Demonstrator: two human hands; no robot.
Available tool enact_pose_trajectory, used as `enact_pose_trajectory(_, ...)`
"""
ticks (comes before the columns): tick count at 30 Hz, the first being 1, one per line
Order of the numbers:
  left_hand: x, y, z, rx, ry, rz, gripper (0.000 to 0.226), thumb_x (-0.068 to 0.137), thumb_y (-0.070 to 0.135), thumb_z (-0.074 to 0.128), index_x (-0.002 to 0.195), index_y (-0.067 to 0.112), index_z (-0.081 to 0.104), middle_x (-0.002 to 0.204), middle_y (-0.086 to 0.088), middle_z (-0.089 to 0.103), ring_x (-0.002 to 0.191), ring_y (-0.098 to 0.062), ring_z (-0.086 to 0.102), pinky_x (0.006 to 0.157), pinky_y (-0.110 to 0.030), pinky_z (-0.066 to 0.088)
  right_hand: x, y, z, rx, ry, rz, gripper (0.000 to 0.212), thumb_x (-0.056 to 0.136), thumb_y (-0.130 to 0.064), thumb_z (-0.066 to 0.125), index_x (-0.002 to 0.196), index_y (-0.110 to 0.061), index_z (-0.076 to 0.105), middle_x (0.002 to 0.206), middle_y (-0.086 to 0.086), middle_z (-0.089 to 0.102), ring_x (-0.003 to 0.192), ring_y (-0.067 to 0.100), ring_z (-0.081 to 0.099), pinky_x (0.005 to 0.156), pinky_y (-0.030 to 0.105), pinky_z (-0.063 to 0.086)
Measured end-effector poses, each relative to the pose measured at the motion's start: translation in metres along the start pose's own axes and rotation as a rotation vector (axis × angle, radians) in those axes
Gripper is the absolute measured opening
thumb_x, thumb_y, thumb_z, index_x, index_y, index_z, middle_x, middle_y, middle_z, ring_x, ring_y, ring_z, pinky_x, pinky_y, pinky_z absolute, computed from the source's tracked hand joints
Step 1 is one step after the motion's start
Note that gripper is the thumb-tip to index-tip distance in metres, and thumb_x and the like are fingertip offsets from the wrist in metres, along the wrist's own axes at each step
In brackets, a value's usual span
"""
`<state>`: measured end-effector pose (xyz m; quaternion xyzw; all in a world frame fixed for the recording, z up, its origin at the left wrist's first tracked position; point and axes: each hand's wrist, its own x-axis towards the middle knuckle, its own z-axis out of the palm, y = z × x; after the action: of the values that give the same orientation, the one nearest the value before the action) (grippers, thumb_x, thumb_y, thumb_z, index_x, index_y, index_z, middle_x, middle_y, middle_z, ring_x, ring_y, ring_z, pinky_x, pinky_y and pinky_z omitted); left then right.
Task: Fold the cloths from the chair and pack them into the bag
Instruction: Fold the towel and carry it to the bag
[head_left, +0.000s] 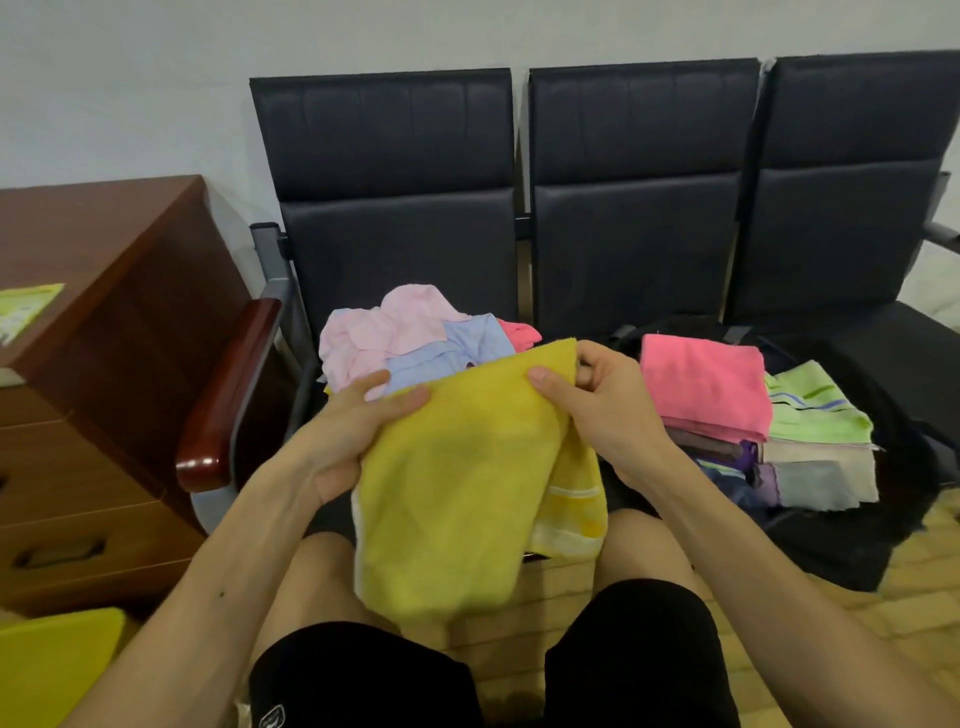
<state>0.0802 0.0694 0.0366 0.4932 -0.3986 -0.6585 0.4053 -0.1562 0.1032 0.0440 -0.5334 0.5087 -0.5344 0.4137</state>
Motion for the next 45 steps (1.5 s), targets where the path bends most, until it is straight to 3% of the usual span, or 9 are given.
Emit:
enact_pose_trajectory(5,-0.005,0.013,0.003,0.111,0.013,0.23,0.063,0.068,0.026,0.079,0.126,0.039,0.06,0.113,0.011,0.066,0.104,-0.017,0.071,0.081,-0.032,0.059,0.008,-0.008,0.001,-0.098,0.105,0.099,0.044,0.083,-0.022,0.078,0.108,-0.015,0.042,0.078,0.006,0.059,0.059,0.002,0.061,0.051,0.014,0.049)
enact_pose_trajectory(11,-0.005,0.007,0.002,0.217,-0.005,0.281,0.034,0.086,0.051,0.057,0.119,0.044,0.065,0.135,0.004,0.062,0.123,-0.016,0.06,0.105,-0.039,0.048,0.018,-0.019,-0.006,-0.248,-0.168,-0.083,0.039,0.086,-0.024,0.075,0.12,-0.027,0.056,0.093,0.011,0.073,0.083,0.016,0.073,0.074,0.036,0.061)
enact_pose_trajectory(14,-0.001,0.003,-0.001,0.208,0.039,0.308,0.032,0.097,0.027,0.058,0.128,0.031,0.061,0.123,0.009,0.066,0.106,0.0,0.067,0.084,-0.02,0.056,0.024,-0.015,-0.008,-0.355,-0.223,-0.137,0.052,0.077,-0.054,0.07,0.125,-0.037,0.061,0.097,0.032,0.065,0.091,0.046,0.065,0.079,0.059,0.055)
enact_pose_trajectory(17,0.0,0.002,-0.007,0.34,0.083,0.392,0.042,0.088,0.016,0.068,0.129,0.024,0.062,0.12,0.014,0.065,0.097,0.013,0.064,0.077,-0.012,0.055,0.026,-0.008,-0.014,-0.476,-0.199,-0.159,0.067,0.074,-0.064,0.064,0.131,-0.029,0.061,0.094,0.027,0.068,0.09,0.039,0.068,0.081,0.054,0.056)
enact_pose_trajectory(22,0.002,0.001,-0.004,0.585,0.161,0.533,0.042,0.088,0.014,0.071,0.129,0.02,0.063,0.109,0.021,0.062,0.09,0.019,0.061,0.072,-0.005,0.051,0.027,-0.001,-0.021,-0.7,-0.179,-0.187,0.063,0.08,-0.065,0.054,0.128,-0.026,0.064,0.084,0.004,0.073,0.082,0.015,0.069,0.084,0.041,0.056)
enact_pose_trajectory(28,0.007,-0.002,-0.005,0.728,0.222,0.545,0.034,0.086,0.02,0.074,0.12,0.02,0.07,0.11,0.008,0.071,0.1,-0.009,0.068,0.088,-0.031,0.057,0.026,0.005,-0.025,-0.857,-0.116,-0.254,0.028,0.093,-0.04,0.062,0.107,-0.019,0.073,0.076,0.009,0.07,0.075,0.022,0.065,0.075,0.044,0.055)
enact_pose_trajectory(35,0.004,-0.005,0.004,0.81,0.306,0.581,0.013,0.082,0.021,0.079,0.095,0.025,0.075,0.085,0.019,0.069,0.079,0.001,0.066,0.068,-0.008,0.049,0.023,0.017,-0.028,-0.967,-0.044,-0.227,0.025,0.09,-0.047,0.062,0.1,-0.026,0.071,0.079,-0.006,0.069,0.079,0.02,0.063,0.072,0.044,0.054)
enact_pose_trajectory(41,0.002,-0.007,0.006,0.785,0.334,0.593,0.012,0.076,0.021,0.084,0.083,0.027,0.077,0.081,0.013,0.07,0.079,-0.008,0.063,0.07,-0.022,0.051,0.017,0.02,-0.03,-0.942,-0.033,-0.248,0.022,0.092,-0.041,0.062,0.095,-0.021,0.069,0.082,-0.005,0.064,0.081,0.016,0.06,0.074,0.041,0.052)
enact_pose_trajectory(45,0.006,-0.008,0.005,0.8,0.355,0.603,0.023,0.068,0.021,0.089,0.073,0.035,0.072,0.089,0.001,0.053,0.08,-0.01,0.049,0.067,-0.02,0.041,0.017,0.026,-0.033,-0.954,-0.1,-0.213,0.022,0.092,-0.038,0.064,0.098,-0.017,0.068,0.101,-0.003,0.053,0.096,0.013,0.049,0.081,0.031,0.046)
